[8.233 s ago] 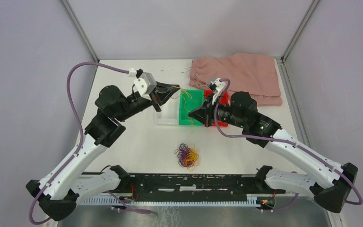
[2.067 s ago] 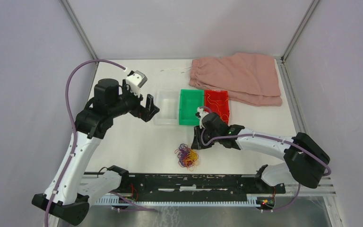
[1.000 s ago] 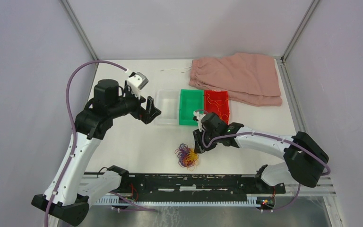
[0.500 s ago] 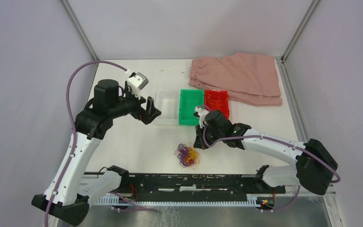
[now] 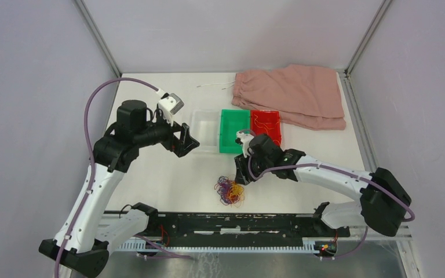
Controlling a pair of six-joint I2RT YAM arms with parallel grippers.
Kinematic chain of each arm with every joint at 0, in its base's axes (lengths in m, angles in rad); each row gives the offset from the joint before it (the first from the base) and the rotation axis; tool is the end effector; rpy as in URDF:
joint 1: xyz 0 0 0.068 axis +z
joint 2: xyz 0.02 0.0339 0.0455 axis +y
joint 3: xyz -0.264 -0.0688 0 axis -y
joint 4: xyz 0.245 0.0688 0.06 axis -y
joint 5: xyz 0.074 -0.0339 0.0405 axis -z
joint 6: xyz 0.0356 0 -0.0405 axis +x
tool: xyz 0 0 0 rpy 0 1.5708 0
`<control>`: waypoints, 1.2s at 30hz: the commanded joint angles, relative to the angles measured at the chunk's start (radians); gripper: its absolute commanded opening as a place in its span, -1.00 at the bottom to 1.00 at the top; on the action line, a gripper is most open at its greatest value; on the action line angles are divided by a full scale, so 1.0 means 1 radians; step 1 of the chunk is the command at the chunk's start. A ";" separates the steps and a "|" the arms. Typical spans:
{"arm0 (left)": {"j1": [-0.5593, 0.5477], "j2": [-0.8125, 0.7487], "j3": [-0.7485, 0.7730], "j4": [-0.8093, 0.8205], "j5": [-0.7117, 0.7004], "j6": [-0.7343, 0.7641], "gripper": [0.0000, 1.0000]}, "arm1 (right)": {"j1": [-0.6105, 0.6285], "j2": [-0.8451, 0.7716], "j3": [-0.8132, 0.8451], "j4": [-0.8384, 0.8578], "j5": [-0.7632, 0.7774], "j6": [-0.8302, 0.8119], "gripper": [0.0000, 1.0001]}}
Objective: Untangle the cables
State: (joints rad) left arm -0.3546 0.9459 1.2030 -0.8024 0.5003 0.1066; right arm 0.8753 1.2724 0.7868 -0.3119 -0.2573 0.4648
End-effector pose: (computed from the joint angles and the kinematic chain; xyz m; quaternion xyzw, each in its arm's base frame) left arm 0.1603 -0.0775 0.3934 0.3112 0.7942 -0.2728 0.4450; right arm 0.1614 0.2076 0.2270 -0.2346 0.8894 0.3254 0.2193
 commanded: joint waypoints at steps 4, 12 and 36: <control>0.003 -0.030 0.023 0.004 0.035 0.053 0.99 | 0.002 0.110 -0.069 0.105 0.044 -0.022 0.08; 0.004 -0.038 0.026 0.003 0.041 0.054 0.99 | 0.002 0.175 -0.080 0.239 0.023 0.032 -0.16; -0.008 -0.118 -0.140 0.031 0.388 0.202 0.99 | 0.084 -0.065 0.101 0.288 -0.105 0.152 -0.99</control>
State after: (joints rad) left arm -0.3550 0.8635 1.1141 -0.8108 0.7200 0.1989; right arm 0.9134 1.2083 0.7769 -0.0830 -0.3130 0.5983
